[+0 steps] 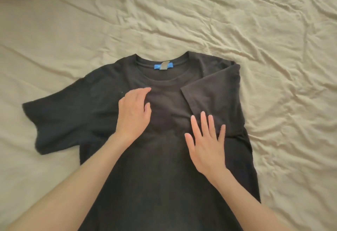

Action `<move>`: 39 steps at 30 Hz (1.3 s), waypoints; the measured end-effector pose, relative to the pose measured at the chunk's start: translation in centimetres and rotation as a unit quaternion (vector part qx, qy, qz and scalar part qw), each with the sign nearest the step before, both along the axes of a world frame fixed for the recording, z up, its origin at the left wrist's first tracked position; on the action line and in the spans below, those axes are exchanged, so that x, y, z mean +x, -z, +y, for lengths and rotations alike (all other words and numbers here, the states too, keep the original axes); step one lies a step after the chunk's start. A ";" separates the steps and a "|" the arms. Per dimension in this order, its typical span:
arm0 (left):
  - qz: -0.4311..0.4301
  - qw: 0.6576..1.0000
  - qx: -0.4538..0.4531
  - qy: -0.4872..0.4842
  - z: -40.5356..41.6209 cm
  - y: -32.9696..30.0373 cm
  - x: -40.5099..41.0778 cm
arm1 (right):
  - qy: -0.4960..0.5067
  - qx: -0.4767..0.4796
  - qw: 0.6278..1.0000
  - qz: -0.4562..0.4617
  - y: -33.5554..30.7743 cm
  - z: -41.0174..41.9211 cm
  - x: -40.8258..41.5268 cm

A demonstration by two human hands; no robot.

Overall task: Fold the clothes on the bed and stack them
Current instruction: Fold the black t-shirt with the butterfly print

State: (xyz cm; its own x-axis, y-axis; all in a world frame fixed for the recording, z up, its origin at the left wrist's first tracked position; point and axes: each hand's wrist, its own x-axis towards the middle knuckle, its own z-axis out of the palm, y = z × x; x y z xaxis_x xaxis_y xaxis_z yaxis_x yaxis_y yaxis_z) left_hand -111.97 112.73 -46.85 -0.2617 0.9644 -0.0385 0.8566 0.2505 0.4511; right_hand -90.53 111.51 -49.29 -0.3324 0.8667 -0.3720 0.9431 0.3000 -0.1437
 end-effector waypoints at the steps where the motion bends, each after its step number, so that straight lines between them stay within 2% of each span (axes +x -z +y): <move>1: 0.017 0.999 0.010 -0.028 -2.0 -0.2 -1.7 | -0.022 0.008 1.000 0.016 -0.5 -0.7 -1.4; 3: 0.056 0.991 0.003 -0.118 -6.0 -0.3 -5.7 | -0.082 0.017 0.996 0.039 -1.2 -2.2 -4.7; 5: 0.063 0.966 -0.022 -0.249 -9.4 -0.1 -10.2 | -0.134 0.003 0.990 0.047 -1.6 -3.2 -8.6; 6: 0.043 0.944 -0.029 -0.327 -10.7 -0.1 -12.3 | -0.154 -0.003 0.986 0.056 -1.6 -3.6 -10.8; 9: -0.075 0.843 -0.038 -0.531 -13.0 0.5 -17.6 | -0.215 -0.018 0.974 0.071 -1.5 -4.9 -17.3; 11: -0.131 0.813 -0.069 -0.564 -13.5 1.4 -19.5 | -0.258 -0.036 0.963 0.066 -1.0 -6.2 -20.8; 15: -0.266 0.777 -0.057 -0.568 -13.1 2.4 -20.7 | -0.291 -0.051 0.955 0.016 1.1 -7.6 -23.4; 18: -0.269 0.788 -0.070 -0.550 -13.1 1.9 -20.0 | -0.297 -0.065 0.953 0.011 0.9 -7.1 -23.6; 20: -0.179 0.823 -0.048 -0.537 -12.9 0.6 -18.6 | -0.275 -0.131 0.950 0.070 -0.3 -6.1 -23.1; 22: -0.087 0.878 0.039 -0.468 -11.8 -1.3 -16.6 | -0.171 -0.218 0.945 0.172 -2.0 -5.0 -22.2; 23: -0.055 0.908 0.087 -0.406 -11.1 -2.5 -15.4 | -0.054 -0.274 0.928 0.247 -3.0 -4.5 -21.2; 24: -0.020 0.937 0.124 -0.325 -10.4 -3.3 -13.9 | 0.097 -0.325 0.881 0.329 -4.2 -3.9 -20.0; 25: 0.020 0.960 0.145 -0.237 -9.7 -3.9 -12.1 | 0.223 -0.353 0.815 0.401 -5.3 -3.2 -18.5; 26: 0.044 0.978 0.141 -0.147 -9.3 -4.3 -10.2 | 0.319 -0.346 0.757 0.454 -6.1 -2.5 -16.7; 28: 0.030 0.999 0.041 -0.010 -8.8 -4.4 -6.6 | 0.440 -0.286 0.689 0.499 -6.8 -1.3 -13.3; 29: 0.004 1.000 -0.020 0.021 -9.1 -3.9 -5.2 | 0.478 -0.252 0.680 0.495 -6.9 -0.8 -12.0; 30: -0.021 0.997 -0.065 0.028 -9.6 -3.4 -4.4 | 0.497 -0.220 0.689 0.480 -7.0 -0.2 -11.2; 31: -0.036 0.997 -0.074 0.015 -10.3 -3.0 -4.2 | 0.496 -0.188 0.713 0.458 -6.9 0.2 -11.0; 32: -0.039 0.998 -0.055 -0.010 -10.9 -2.7 -4.5 | 0.468 -0.155 0.753 0.436 -6.9 0.7 -11.3; 34: -0.038 0.994 -0.022 -0.099 -12.1 -1.8 -5.9 | 0.331 -0.078 0.855 0.390 -6.9 1.4 -13.3; 35: -0.048 0.986 -0.030 -0.157 -12.5 -1.3 -6.9 | 0.245 -0.051 0.895 0.370 -6.8 1.7 -14.7; 37: -0.121 0.955 -0.073 -0.262 -13.3 -0.4 -8.9 | 0.081 -0.021 0.947 0.310 -6.2 2.4 -17.9; 39: -0.231 0.917 -0.103 -0.309 -13.5 0.5 -10.2 | -0.028 -0.010 0.970 0.242 -5.4 3.5 -21.3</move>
State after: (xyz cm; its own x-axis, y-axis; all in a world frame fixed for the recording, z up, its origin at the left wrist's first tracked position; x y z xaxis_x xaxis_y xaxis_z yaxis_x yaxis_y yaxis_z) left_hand -122.18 99.20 -47.32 -0.6653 0.5968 -0.4486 0.2511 0.7447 0.6183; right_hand -111.81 114.98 -43.85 -0.5195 0.8360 -0.1767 0.7452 0.3421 -0.5724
